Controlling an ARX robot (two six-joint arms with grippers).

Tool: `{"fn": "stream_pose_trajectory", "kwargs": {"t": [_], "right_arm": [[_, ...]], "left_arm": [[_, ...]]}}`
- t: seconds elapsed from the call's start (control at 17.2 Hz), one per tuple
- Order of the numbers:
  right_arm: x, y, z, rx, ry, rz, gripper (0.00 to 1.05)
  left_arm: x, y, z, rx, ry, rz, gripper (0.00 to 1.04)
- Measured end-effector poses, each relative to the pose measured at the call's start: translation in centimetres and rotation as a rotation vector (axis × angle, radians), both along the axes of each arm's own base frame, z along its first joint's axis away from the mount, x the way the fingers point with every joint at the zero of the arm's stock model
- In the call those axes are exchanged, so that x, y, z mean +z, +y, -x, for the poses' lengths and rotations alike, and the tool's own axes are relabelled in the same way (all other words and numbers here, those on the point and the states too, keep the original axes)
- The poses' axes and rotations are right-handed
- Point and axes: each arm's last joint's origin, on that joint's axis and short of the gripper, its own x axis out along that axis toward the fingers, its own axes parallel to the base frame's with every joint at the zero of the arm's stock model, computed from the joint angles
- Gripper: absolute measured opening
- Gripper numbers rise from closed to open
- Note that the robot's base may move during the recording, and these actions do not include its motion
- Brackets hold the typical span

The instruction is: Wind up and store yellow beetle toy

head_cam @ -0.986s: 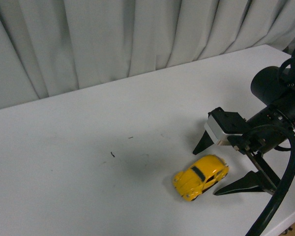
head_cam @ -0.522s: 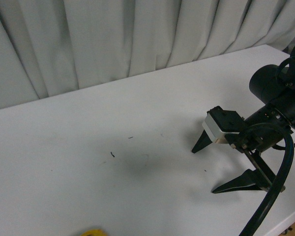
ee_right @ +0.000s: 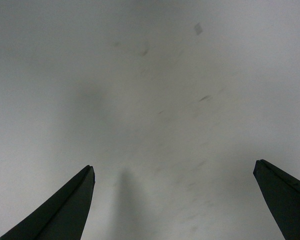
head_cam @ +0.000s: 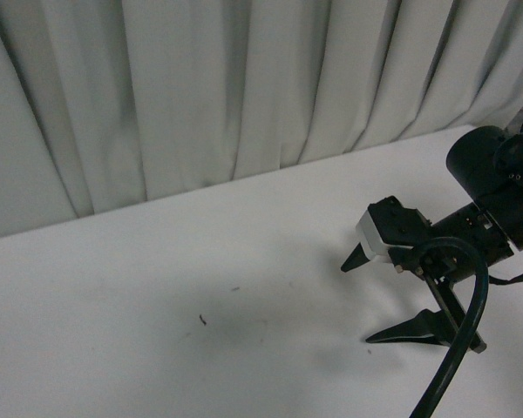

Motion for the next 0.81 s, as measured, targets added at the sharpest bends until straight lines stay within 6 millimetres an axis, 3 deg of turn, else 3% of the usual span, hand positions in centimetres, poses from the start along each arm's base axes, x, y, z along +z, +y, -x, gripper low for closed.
{"fn": "stream_pose_trajectory", "kwargs": {"t": [0.17,0.29,0.52,0.58,0.64,0.7,0.81], "right_arm": [[6.2,0.1,-1.5,-0.051,-0.233,-0.054,0.98],[11.3,0.2,-1.7,-0.099,-0.408,-0.072,0.98],[20.5,0.4,1.6,-0.23,-0.696,-0.151,0.97],[21.6,1.9,3.4,-0.477,-0.787,-0.14,0.85],[20.4,5.0,7.9,-0.866,-0.638,-0.355,0.61],[19.5,7.5,12.4,-1.043,-0.586,-0.541,0.31],[18.7,7.9,13.7,-1.06,-0.619,-0.599,0.07]], "left_arm": [[0.0,0.0,0.0,0.0,0.0,0.0,0.98],[0.0,0.0,0.0,0.0,0.0,0.0,0.98],[0.0,0.0,0.0,0.0,0.0,0.0,0.98],[0.0,0.0,0.0,0.0,0.0,0.0,0.98],[0.0,0.0,0.0,0.0,0.0,0.0,0.98],[0.0,0.0,0.0,0.0,0.0,0.0,0.98],[0.0,0.0,0.0,0.002,0.0,0.0,0.98]]}}
